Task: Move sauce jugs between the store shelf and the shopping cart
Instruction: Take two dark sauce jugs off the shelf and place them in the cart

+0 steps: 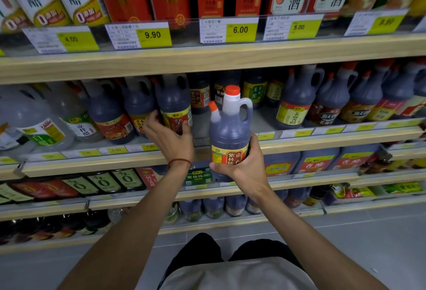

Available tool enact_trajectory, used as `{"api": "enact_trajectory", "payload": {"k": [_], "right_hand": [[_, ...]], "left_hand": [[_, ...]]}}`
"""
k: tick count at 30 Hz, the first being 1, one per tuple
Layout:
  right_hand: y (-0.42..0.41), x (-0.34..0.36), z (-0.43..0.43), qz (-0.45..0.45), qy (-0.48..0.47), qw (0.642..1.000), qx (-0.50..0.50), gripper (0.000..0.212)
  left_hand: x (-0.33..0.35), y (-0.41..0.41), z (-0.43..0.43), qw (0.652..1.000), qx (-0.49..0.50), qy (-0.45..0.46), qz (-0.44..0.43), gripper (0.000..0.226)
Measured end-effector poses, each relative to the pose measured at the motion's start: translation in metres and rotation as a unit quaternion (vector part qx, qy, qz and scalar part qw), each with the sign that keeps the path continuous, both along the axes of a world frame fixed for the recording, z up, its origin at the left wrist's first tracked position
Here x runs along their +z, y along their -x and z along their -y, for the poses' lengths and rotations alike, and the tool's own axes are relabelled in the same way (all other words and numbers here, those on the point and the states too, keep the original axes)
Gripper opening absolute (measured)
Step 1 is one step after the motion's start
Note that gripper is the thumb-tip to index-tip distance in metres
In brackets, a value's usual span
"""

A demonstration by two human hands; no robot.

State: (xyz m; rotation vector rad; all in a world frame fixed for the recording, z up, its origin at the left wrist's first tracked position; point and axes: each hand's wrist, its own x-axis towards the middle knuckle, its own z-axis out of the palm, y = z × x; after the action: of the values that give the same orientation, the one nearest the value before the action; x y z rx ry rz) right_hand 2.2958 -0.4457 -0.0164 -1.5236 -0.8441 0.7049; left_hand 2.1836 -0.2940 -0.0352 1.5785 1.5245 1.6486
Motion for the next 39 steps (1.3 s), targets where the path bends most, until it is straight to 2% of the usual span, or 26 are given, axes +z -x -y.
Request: {"api": "enact_trajectory", "payload": {"k": [1,3,4,6,7,8,9,10,13,17,20,21,25,29,34,39], "right_hand": [[0.0,0.001,0.001,-0.002,0.0,1.0,0.0,0.09],[-0.001,0.003,0.001,-0.006,0.0,1.0,0.004,0.091],[0.0,0.004,0.001,-0.01,-0.001,1.0,0.008,0.091],[0.001,0.004,-0.001,-0.021,-0.003,1.0,0.01,0.089],[0.002,0.004,-0.003,-0.029,-0.006,0.999,0.013,0.087],[0.002,0.003,-0.006,-0.037,-0.01,0.999,0.02,0.085],[0.003,0.003,-0.008,-0.045,-0.013,0.998,0.034,0.084],[0.003,0.002,-0.01,-0.046,-0.016,0.997,0.053,0.084],[-0.003,0.004,-0.015,0.004,-0.019,0.99,0.14,0.085],[-0.022,0.011,-0.023,0.112,0.028,0.961,0.251,0.081],[-0.032,0.014,-0.033,0.296,0.011,0.932,0.209,0.091],[-0.033,0.015,-0.036,0.321,-0.001,0.93,0.181,0.092],[-0.025,0.011,-0.046,0.263,-0.044,0.959,0.097,0.079],[-0.02,0.0,-0.062,0.241,-0.057,0.967,0.053,0.062],[-0.021,-0.014,-0.08,0.235,-0.068,0.97,0.014,0.063],[-0.03,-0.015,-0.094,0.227,-0.08,0.97,0.016,0.069]], "left_hand": [[0.005,0.002,0.009,0.999,-0.033,-0.007,0.024,0.063],[0.023,0.005,0.026,0.98,-0.179,0.049,0.068,0.042],[0.034,0.008,0.033,0.952,-0.274,0.112,0.082,0.039],[0.056,0.016,0.042,0.854,-0.435,0.268,0.098,0.048],[0.065,0.02,0.045,0.805,-0.485,0.328,0.093,0.054],[0.071,0.024,0.045,0.776,-0.516,0.354,0.075,0.057],[0.073,0.025,0.045,0.767,-0.535,0.351,0.048,0.061],[0.074,0.025,0.044,0.779,-0.538,0.322,0.011,0.067],[0.067,0.025,0.043,0.845,-0.484,0.209,-0.087,0.083],[0.064,0.03,0.047,0.87,-0.46,0.178,-0.026,0.068],[0.064,0.027,0.052,0.894,-0.427,0.136,0.008,0.072],[0.062,0.026,0.051,0.903,-0.413,0.119,0.003,0.075],[0.051,0.023,0.036,0.926,-0.364,0.028,-0.094,0.085],[0.04,0.016,0.02,0.931,-0.349,0.007,-0.11,0.087],[0.022,0.005,0.0,0.928,-0.352,0.02,-0.121,0.083],[0.013,-0.011,-0.01,0.927,-0.353,0.025,-0.127,0.078]]}}
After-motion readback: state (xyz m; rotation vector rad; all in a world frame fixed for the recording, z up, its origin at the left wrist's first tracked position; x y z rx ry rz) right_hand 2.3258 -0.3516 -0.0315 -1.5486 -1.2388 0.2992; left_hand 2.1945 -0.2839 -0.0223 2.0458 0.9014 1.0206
